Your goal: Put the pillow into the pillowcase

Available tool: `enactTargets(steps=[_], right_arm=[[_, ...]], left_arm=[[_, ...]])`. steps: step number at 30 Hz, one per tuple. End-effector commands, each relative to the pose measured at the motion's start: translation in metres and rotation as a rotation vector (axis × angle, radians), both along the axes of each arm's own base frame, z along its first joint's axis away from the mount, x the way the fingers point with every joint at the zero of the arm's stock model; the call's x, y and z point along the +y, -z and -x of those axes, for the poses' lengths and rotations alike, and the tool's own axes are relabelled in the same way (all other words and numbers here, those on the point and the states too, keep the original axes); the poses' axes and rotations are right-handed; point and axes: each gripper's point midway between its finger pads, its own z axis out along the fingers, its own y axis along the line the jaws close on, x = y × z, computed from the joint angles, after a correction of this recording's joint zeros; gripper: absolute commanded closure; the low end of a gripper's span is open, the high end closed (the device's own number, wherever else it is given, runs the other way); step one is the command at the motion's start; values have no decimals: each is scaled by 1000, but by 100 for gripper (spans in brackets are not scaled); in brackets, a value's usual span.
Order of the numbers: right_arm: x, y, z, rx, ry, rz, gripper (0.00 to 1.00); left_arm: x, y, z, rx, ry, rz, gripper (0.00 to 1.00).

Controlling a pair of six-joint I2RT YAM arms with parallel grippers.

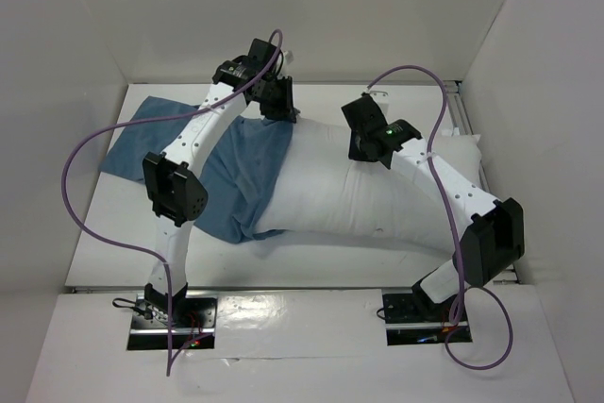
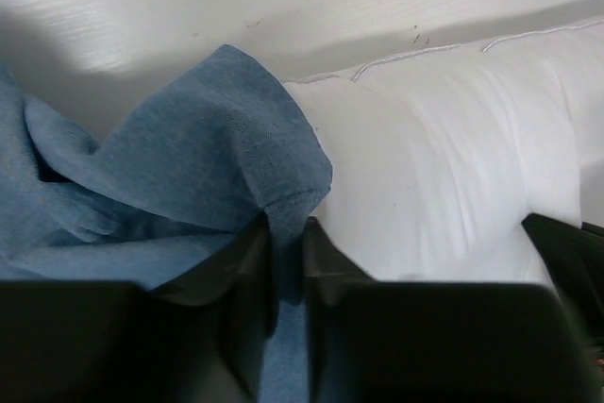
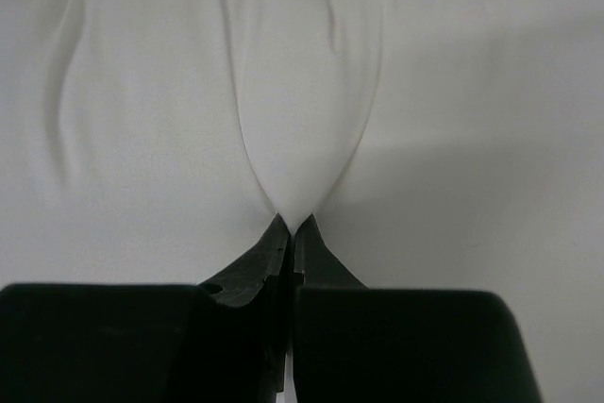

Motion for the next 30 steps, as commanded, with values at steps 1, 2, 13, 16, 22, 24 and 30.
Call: enactTargets(steps=[1,2,13,16,22,24,30], right_arm=[[8,-4,8,-5,-22,-29,100],[8,-4,8,-5,-22,-29,100],[11,-4,9,-5,-31,-29,100],[12,-8,8,-13,-31,-33,100],[12,-8,8,-13,-31,-33,100],[13,-11,6,-21,-32,-38,100],[13,-8,6,-13,-38,-27,100]], left_arm=[[-11,-45,11,-75,32,86,74],[-10,-45,10,-74,18,84,78],[0,-96,11,-196,-24,136,61],[-6,-97,17,-181,12,166,75],[-10,-82,12,-144,10,162,89],[-6,-69,12,-140,-3,101,59],[3,-37,25,-146,-25,-129,34]])
